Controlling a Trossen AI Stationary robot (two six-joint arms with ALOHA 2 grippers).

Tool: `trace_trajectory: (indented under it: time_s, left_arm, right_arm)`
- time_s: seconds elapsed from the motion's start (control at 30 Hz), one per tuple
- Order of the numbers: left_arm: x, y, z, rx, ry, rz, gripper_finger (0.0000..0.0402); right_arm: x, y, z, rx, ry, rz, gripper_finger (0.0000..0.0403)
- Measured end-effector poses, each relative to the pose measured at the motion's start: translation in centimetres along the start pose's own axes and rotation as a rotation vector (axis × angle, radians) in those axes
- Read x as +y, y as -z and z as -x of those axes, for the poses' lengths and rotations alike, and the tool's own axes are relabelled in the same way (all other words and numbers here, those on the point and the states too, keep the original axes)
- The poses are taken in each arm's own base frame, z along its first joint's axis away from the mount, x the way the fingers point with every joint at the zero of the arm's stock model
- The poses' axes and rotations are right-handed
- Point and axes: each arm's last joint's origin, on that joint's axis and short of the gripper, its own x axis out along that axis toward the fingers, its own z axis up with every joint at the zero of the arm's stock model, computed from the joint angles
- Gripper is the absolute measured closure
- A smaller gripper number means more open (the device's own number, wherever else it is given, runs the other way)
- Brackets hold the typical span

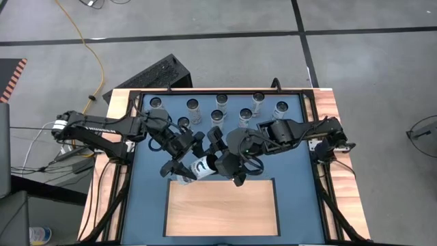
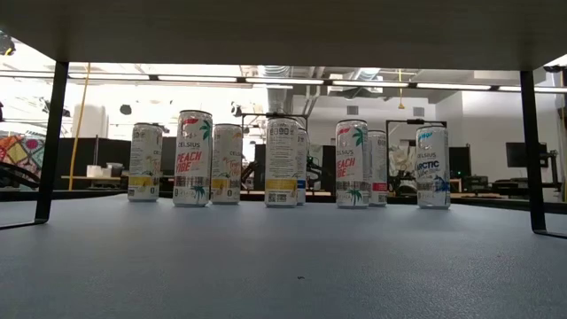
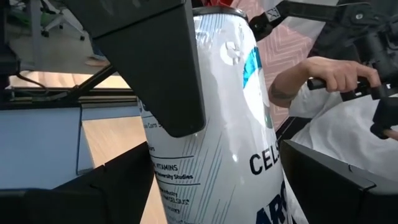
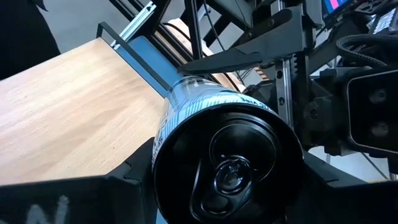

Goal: Place canned beverage on shelf
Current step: Put the bottom right white blue soda can on the shelf

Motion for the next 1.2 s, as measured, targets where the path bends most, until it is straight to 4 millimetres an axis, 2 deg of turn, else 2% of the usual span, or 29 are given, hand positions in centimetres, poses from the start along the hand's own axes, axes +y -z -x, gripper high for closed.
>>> trace_trajectory:
  time_s: [0.17, 0.5, 0.73, 1.0, 1.2]
  left_arm:
    - [-0.01, 0.01, 0.01, 0.001, 0.001, 0.001, 0.0087]
    - [0.01, 0.04, 0.01, 0.004, -0.002, 0.008, 0.0129]
    - [-0.01, 0.04, 0.02, 0.005, 0.003, -0.007, 0.0133]
    - [-0.07, -0.08, 0.09, -0.008, -0.019, -0.113, 0.0135]
    - [0.15, 0.12, 0.1, -0.001, -0.106, -0.161, 0.0135]
  right_arm:
    - [0.01, -0.02, 0.0, -0.005, -0.006, 0.0, 0.0168]
    - [0.04, -0.06, 0.0, -0.011, -0.011, -0.003, 0.0168]
    - [0.05, -0.12, 0.0, -0.019, -0.013, -0.025, 0.0149]
    - [0.06, -0.14, 0.01, -0.015, -0.008, -0.1, 0.0123]
    - [0.19, -0.04, 0.05, 0.008, -0.004, -0.114, 0.0118]
